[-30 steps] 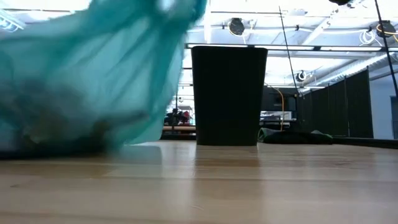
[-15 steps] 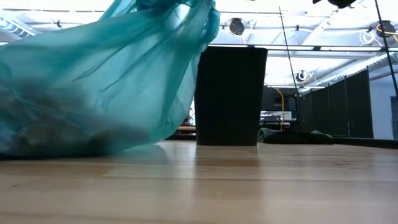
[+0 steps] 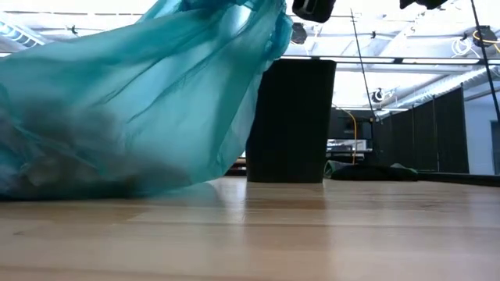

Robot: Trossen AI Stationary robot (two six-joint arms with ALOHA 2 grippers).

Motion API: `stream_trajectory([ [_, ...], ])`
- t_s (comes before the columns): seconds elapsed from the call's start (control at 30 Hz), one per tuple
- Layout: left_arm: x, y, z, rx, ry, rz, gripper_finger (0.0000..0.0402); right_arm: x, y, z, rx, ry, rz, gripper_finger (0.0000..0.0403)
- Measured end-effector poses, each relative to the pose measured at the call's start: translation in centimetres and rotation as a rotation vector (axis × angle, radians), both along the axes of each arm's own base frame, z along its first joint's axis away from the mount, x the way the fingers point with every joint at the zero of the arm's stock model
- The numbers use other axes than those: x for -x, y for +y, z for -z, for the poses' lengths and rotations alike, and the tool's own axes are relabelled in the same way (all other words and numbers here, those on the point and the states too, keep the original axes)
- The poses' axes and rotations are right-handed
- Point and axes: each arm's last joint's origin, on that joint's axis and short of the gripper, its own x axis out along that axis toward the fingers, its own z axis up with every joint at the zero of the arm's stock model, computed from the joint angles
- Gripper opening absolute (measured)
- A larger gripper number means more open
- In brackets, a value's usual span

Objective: Place trash/remove bag and relplace
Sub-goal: Close the blue trash bag

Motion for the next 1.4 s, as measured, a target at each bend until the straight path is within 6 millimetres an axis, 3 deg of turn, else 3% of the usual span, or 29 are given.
stream_trajectory([
  [0.17,0.0,0.0,-0.1,0.007,-0.001,-0.006,0.0,0.0,-0.2,-0.4,0.047,-0.064,0.086,0.0049],
  [0.23,0.0,0.1,-0.2,0.001,-0.008,-0.031,0.0,0.0,-0.3,-0.6,0.063,-0.097,0.11,0.0013],
  [0.53,0.6,0.8,-0.7,-0.003,-0.01,-0.035,0.0,-0.1,-0.6,-0.6,0.037,-0.084,0.138,0.0],
  [0.73,3.7,1.9,-2.9,0.003,0.016,-0.008,0.0,0.0,-0.4,-1.0,0.022,-0.115,0.134,0.0],
  [0.97,7.4,2.5,-2.8,0.019,0.216,-0.033,0.0,0.2,-0.1,-1.1,0.006,-0.12,0.118,0.0],
  [1.07,8.5,2.4,-1.1,-0.014,0.381,-0.112,0.0,0.7,0.4,-1.7,-0.002,-0.146,0.099,0.0],
  [1.17,8.3,2.0,1.8,-0.063,0.491,-0.204,0.0,1.2,0.8,-2.3,-0.004,-0.168,0.098,0.0],
  [1.4,4.9,0.0,9.0,0.038,0.475,-0.158,0.0,2.0,0.8,-2.8,0.009,-0.131,0.125,0.0],
])
